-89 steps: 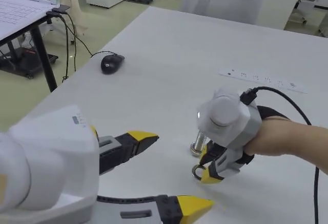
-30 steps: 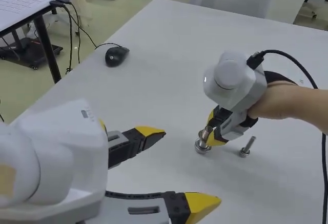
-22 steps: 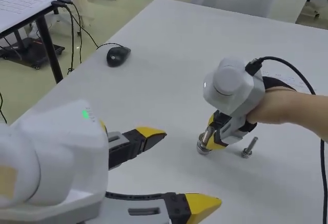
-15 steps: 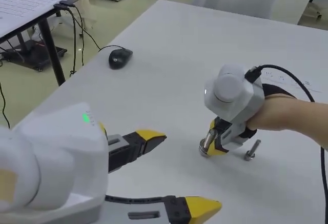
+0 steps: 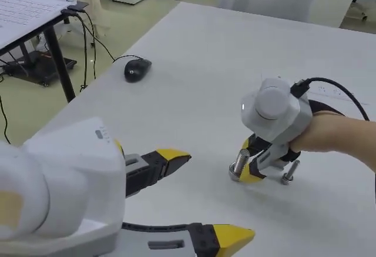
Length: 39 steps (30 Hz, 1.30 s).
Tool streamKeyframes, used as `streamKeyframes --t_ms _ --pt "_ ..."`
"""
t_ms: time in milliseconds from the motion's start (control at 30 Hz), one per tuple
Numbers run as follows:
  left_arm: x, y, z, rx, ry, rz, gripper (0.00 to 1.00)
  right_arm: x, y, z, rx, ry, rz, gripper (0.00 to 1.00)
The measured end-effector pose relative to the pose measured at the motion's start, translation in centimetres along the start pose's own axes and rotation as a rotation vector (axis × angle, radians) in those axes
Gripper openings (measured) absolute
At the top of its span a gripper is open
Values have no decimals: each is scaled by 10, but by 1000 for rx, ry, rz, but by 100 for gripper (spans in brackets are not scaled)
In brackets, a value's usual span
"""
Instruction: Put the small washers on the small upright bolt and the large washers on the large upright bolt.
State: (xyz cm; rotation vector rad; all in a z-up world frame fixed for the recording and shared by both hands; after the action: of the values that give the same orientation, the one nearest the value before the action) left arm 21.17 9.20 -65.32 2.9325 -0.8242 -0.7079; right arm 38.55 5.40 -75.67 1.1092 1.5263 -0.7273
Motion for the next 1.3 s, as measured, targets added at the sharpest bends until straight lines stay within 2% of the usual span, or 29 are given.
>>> streamKeyframes --t_ms 100,167,233,267,333,400,467,533,567,633,667,700,800,867,967,1067,1133,1300 --pt "-1 -1 -1 4 3 4 68 -11 -4 0 28 38 16 27" --pt "-2 -1 -1 19 -7 5 68 -19 -5 2 54 81 51 27" --pt "-2 -2 -2 18 -8 10 68 -26 -10 4 87 120 59 27" --pt "-1 -2 -2 18 -6 12 68 -32 -13 6 112 150 78 27" --pt "-1 -3 -5 23 -1 12 68 -39 -17 12 139 167 112 27" --pt "0 -2 -6 24 -1 18 68 -51 -32 17 170 227 135 27" --pt "1 0 -6 30 -5 28 68 -60 -39 20 197 272 164 27" --pt "4 1 -5 49 0 40 68 -71 -52 20 228 347 177 27" --pt "4 2 -5 54 2 40 68 -79 -60 17 227 417 184 27" --pt "7 2 -4 55 -8 55 68 -91 -72 15 271 518 191 27" --pt "9 3 -4 58 -10 65 68 -98 -77 11 259 585 203 27" --pt "9 3 -4 61 -10 64 68 -107 -85 8 271 676 216 27" --pt "10 3 -8 65 -2 77 69 -121 -103 11 331 814 230 28" --pt "9 3 -9 88 -2 78 70 -125 -115 18 364 854 247 31" --pt "5 0 -7 92 -3 80 70 -126 -131 30 409 876 261 35" --pt "1 -4 -4 96 -17 72 70 -123 -145 42 447 877 272 35" --pt "-1 -6 -3 94 -20 69 70 -120 -153 53 507 866 275 36" --pt "-5 -14 4 85 -42 36 70 -114 -170 79 609 860 323 37"
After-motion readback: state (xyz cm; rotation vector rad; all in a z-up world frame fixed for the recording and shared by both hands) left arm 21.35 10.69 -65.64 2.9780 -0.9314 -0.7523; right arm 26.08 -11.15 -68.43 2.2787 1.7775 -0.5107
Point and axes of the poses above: the centre of the closed fingertips' face, and the gripper's own axes: x roughly forward along the fingers, y roughly to its right, z roughly out of its underside, the point moved 4 cm from there along -x, roughly backward along the fingers, and after that the axes turned 8 degrees about -y, right-handed, at the moved point
